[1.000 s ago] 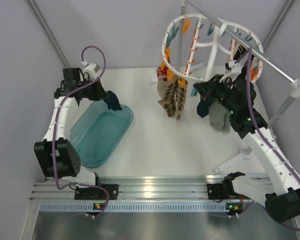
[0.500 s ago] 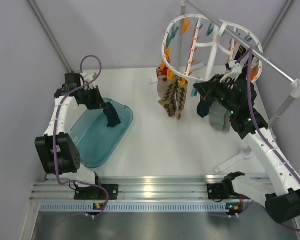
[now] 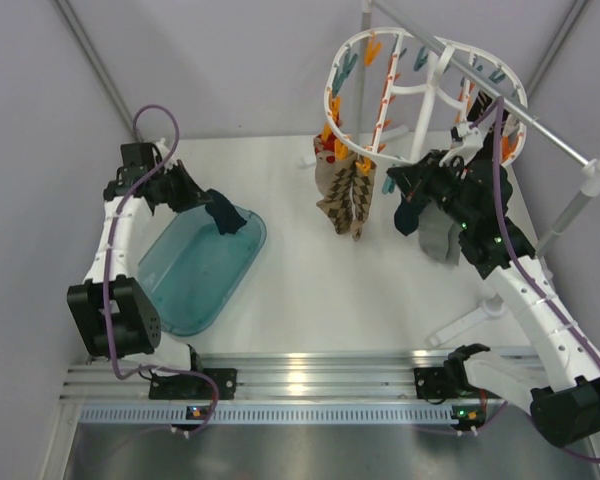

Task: Clip the socks to the hanger
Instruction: Pick up the sock from the bin.

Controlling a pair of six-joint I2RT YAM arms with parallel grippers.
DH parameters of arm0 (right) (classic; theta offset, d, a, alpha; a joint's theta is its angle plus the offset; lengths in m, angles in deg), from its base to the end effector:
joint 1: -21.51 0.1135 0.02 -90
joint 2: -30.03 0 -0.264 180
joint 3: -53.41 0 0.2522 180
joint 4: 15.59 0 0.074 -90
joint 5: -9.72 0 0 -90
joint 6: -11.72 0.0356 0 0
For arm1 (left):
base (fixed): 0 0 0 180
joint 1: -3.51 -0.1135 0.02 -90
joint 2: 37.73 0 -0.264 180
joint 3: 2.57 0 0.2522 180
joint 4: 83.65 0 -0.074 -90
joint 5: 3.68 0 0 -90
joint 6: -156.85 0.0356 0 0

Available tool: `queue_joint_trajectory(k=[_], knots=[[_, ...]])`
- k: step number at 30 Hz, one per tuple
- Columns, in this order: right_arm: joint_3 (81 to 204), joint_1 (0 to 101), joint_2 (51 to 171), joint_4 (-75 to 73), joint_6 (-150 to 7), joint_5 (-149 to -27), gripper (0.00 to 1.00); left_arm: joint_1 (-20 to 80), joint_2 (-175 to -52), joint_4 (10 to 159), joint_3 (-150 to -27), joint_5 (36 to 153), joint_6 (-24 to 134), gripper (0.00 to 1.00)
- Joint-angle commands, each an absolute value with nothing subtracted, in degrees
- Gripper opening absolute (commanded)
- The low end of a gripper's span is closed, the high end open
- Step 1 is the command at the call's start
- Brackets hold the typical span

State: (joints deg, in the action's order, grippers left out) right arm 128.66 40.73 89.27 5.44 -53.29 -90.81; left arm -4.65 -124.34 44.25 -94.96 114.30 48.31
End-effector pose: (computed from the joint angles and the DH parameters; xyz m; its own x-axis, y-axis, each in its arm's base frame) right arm 0.2207 0.0838 0.4004 -0.2842 0.3408 -0.8961 -0.4143 0.7993 0.4353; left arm 0.3272 0.0300 0.3262 -0.7409 -0.3899 -0.5469 -0.0424 0.8398 -0.5413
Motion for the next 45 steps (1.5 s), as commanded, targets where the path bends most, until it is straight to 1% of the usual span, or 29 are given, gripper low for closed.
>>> queue_joint_trajectory(k=[1, 3, 4, 7, 12, 16, 22, 25, 26, 27, 29, 30, 31, 32, 34, 35, 36, 37, 38, 39, 41, 42, 45], knots=[[128.5, 40.6, 88.4, 6.0, -54.4, -93.7, 0.0, -6.3, -122.8, 45.0, -92.3, 112.9, 35.4, 0.0], [128.4, 40.5, 88.2, 6.0, -54.4, -93.7, 0.0, -7.9, -120.7, 48.0, -85.0, 113.2, 30.3, 0.0], [128.3, 40.5, 88.1, 6.0, -54.3, -93.7, 0.0, -9.0, -120.0, 48.7, -80.8, 111.1, 29.0, 0.0], [128.6, 40.5, 87.9, 6.4, -54.6, -93.7, 0.0, -11.8, -118.2, 49.7, -75.0, 108.1, 26.5, 0.0], [128.8, 40.5, 87.6, 6.8, -55.0, -93.6, 0.0, -14.6, -115.1, 48.8, -72.1, 104.3, 28.0, 0.0], [128.9, 40.4, 87.6, 6.5, -54.8, -93.8, 0.0, -15.5, -111.6, 47.1, -71.5, 99.0, 30.4, 0.0], [129.2, 40.5, 87.7, 6.6, -54.7, -94.0, 0.0, -15.5, -111.5, 41.5, -72.7, 95.9, 40.0, 0.0], [129.1, 40.6, 87.6, 6.8, -54.8, -94.0, 0.0, -15.6, -112.9, 40.0, -74.2, 99.9, 52.4, 0.0], [129.2, 40.5, 87.6, 6.8, -54.7, -94.1, 0.0, -15.5, -114.8, 36.1, -75.1, 100.6, 60.1, 0.01], [129.1, 40.5, 87.6, 6.7, -54.8, -94.1, 0.0, -15.5, -115.9, 33.9, -76.1, 104.0, 64.7, 0.05], [129.2, 40.5, 87.8, 6.5, -54.7, -94.1, 0.0, -15.6, -116.9, 31.0, -77.7, 105.3, 75.8, 0.07], [129.1, 40.5, 87.8, 6.4, -54.7, -94.1, 0.0, -15.5, -116.5, 30.3, -77.2, 106.3, 78.7, 0.08], [129.1, 40.6, 87.9, 6.3, -54.6, -94.1, 0.0, -15.5, -115.8, 29.5, -76.8, 108.3, 82.7, 0.09], [129.2, 40.5, 88.1, 6.2, -54.5, -94.2, 0.0, -15.5, -114.5, 29.2, -76.4, 108.9, 90.1, 0.09], [129.2, 40.5, 88.2, 5.9, -54.3, -94.3, 0.0, -15.5, -113.4, 26.5, -75.0, 112.7, 98.3, 0.16], [129.2, 40.5, 88.3, 5.7, -54.3, -94.3, 0.0, -15.5, -112.4, 25.8, -74.7, 113.1, 104.8, 0.17], [129.3, 40.6, 88.5, 5.7, -54.3, -94.3, 0.0, -15.5, -111.6, 24.4, -73.6, 113.9, 107.7, 0.18], [129.3, 40.5, 88.5, 5.7, -54.3, -94.3, 0.0, -15.5, -110.6, 23.3, -72.9, 115.8, 111.6, 0.22], [129.4, 40.5, 88.4, 5.7, -54.4, -94.3, 0.0, -15.5, -108.3, 22.6, -72.1, 116.5, 118.6, 0.22], [129.4, 40.5, 88.4, 5.7, -54.4, -94.3, 0.0, -15.5, -107.2, 22.4, -70.5, 117.2, 121.3, 0.24], [129.4, 40.5, 88.5, 5.8, -54.5, -94.2, 0.0, -15.5, -103.1, 20.0, -68.6, 118.4, 132.0, 0.3], [129.4, 40.5, 88.5, 5.8, -54.5, -94.2, 0.0, -15.6, -101.8, 19.8, -66.6, 118.1, 134.7, 0.32], [129.5, 40.5, 88.5, 5.9, -54.7, -94.1, 0.0, -15.6, -98.0, 16.1, -63.6, 117.2, 146.4, 0.35]])
